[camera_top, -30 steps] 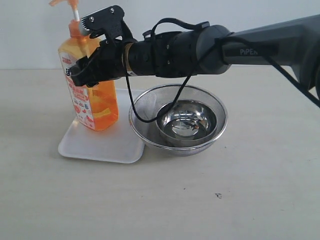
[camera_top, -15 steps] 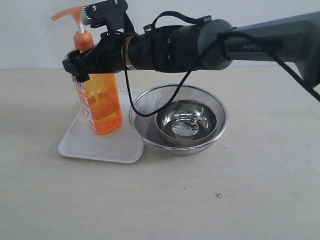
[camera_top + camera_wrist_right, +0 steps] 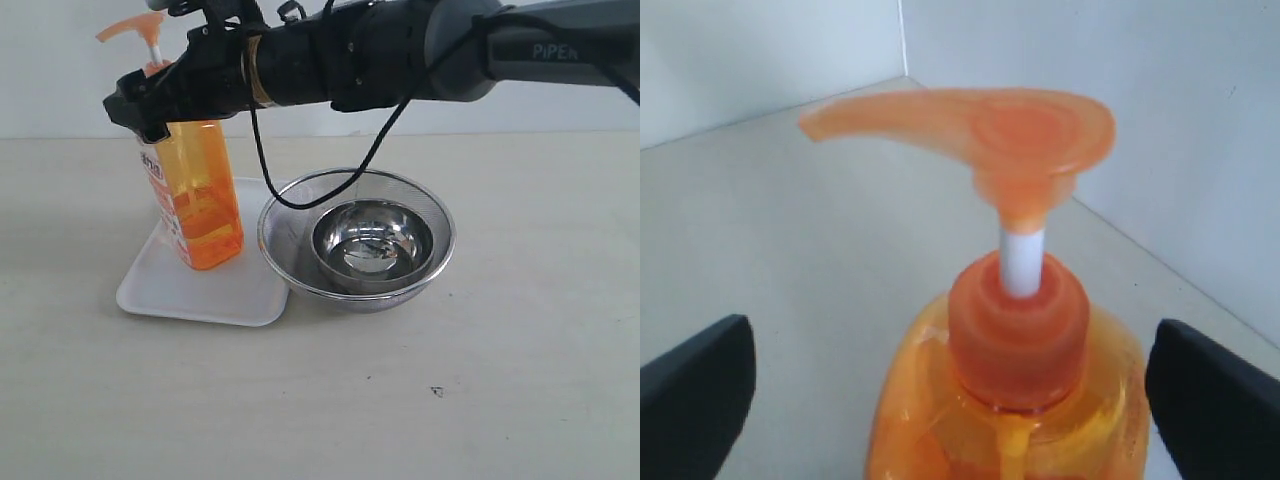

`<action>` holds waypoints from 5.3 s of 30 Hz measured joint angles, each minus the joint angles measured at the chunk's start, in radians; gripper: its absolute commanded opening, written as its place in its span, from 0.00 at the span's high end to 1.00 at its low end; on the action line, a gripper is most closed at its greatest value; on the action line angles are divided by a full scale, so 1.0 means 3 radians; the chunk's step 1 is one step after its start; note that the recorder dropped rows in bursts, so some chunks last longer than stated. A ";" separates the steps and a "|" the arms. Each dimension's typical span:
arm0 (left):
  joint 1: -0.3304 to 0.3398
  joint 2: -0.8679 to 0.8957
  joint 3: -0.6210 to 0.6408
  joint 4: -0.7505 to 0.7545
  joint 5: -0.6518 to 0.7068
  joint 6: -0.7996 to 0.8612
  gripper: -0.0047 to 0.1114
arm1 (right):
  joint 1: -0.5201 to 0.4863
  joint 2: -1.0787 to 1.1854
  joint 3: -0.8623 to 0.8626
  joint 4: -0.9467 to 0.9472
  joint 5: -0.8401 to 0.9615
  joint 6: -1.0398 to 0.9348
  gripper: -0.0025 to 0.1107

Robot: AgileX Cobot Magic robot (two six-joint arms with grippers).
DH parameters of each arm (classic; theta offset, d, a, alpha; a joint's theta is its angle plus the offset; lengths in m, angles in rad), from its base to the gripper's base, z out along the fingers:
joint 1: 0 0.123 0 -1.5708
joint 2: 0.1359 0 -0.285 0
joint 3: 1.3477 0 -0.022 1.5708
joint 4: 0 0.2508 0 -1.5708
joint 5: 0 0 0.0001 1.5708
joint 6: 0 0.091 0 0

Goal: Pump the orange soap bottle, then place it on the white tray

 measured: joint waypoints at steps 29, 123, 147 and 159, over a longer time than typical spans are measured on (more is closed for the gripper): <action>0.0000 0.0008 0.0000 0.0203 -0.0352 0.0012 0.92 | -0.1237 -0.0307 -0.0002 -0.0337 -0.2854 0.0716 0.98; 0.1320 0.3600 -0.1593 0.2181 -0.1948 -0.1044 0.92 | -0.0629 0.0355 -0.0007 -0.0240 -0.1164 -0.0690 0.98; 0.1339 0.3613 -0.1648 0.2181 -0.2073 -0.0772 0.92 | -0.0460 0.0355 -0.0007 -0.0338 -0.1158 -0.0597 0.98; 0.1339 0.3613 -0.1648 0.2181 -0.2109 -0.0827 0.92 | -0.0523 0.0334 -0.0007 -0.0338 -0.1032 -0.0535 0.98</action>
